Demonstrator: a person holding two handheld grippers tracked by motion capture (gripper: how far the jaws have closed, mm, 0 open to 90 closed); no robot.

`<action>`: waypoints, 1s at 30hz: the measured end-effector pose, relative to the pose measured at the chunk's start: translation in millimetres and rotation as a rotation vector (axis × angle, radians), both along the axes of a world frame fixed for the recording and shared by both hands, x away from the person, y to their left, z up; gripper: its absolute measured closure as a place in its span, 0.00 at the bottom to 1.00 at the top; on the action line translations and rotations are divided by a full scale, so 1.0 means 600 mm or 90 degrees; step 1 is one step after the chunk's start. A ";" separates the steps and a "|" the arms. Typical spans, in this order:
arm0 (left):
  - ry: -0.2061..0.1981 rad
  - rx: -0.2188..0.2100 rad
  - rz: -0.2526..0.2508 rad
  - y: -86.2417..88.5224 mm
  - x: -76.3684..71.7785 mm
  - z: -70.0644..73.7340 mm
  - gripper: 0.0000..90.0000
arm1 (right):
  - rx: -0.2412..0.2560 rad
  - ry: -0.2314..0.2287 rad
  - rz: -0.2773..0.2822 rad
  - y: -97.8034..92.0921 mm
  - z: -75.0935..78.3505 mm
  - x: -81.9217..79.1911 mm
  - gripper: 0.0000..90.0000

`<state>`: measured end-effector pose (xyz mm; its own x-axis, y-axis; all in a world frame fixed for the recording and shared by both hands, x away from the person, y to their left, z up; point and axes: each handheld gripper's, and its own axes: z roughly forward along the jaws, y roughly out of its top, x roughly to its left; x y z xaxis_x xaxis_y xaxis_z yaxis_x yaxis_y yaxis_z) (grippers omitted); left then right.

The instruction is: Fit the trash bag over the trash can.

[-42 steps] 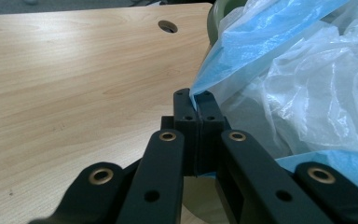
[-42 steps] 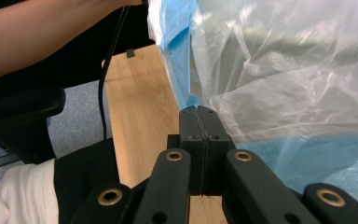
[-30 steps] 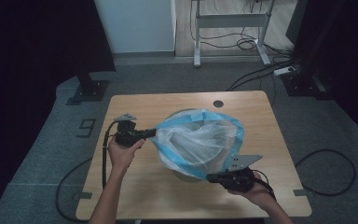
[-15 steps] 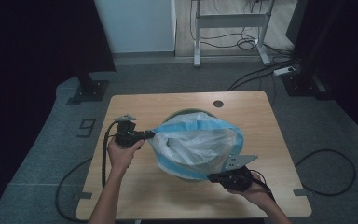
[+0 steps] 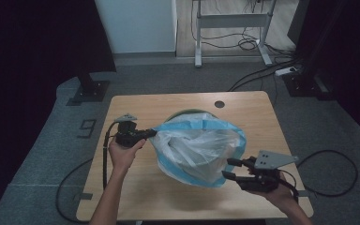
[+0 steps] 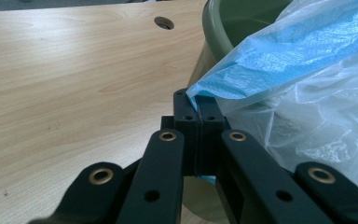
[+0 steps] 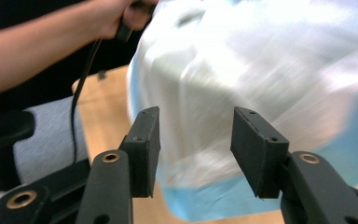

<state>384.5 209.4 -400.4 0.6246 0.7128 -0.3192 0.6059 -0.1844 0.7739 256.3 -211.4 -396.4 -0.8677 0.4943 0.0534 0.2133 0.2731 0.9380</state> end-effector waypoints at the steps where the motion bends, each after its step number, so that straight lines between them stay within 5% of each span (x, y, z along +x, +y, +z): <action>1: 0.000 0.000 0.000 0.000 0.000 0.000 1.00 | 0.005 -0.008 -0.006 -0.005 0.011 0.003 0.55; 5: -0.006 -0.001 0.000 0.000 -0.001 0.002 1.00 | 0.024 -0.027 -0.036 -0.025 0.048 0.026 0.53; 10: -0.007 -0.001 -0.001 0.000 0.000 0.002 1.00 | 0.010 -0.038 -0.075 -0.037 0.075 0.077 0.50; 11: -0.007 -0.002 -0.001 0.000 0.000 0.002 1.00 | -0.006 -0.032 -0.081 -0.037 0.075 0.100 0.49; 20: -0.019 -0.005 -0.005 0.004 -0.003 0.004 1.00 | -0.020 0.001 -0.086 -0.029 0.061 0.161 0.49; 22: -0.021 -0.005 -0.005 0.005 -0.003 0.004 1.00 | -0.016 0.010 -0.077 -0.027 0.058 0.168 0.57; 25: -0.024 -0.005 -0.006 0.006 -0.002 0.005 1.00 | -0.013 0.022 -0.051 -0.022 0.056 0.175 0.82; 30: -0.019 -0.008 0.003 0.008 0.006 0.004 1.00 | 0.009 0.028 -0.094 -0.018 0.056 0.194 0.98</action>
<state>387.9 214.3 -397.9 0.6307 0.7114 -0.3100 0.5836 -0.1716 0.7937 373.0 -222.1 -362.8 -0.7824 0.6152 0.0974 0.2911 0.2229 0.9304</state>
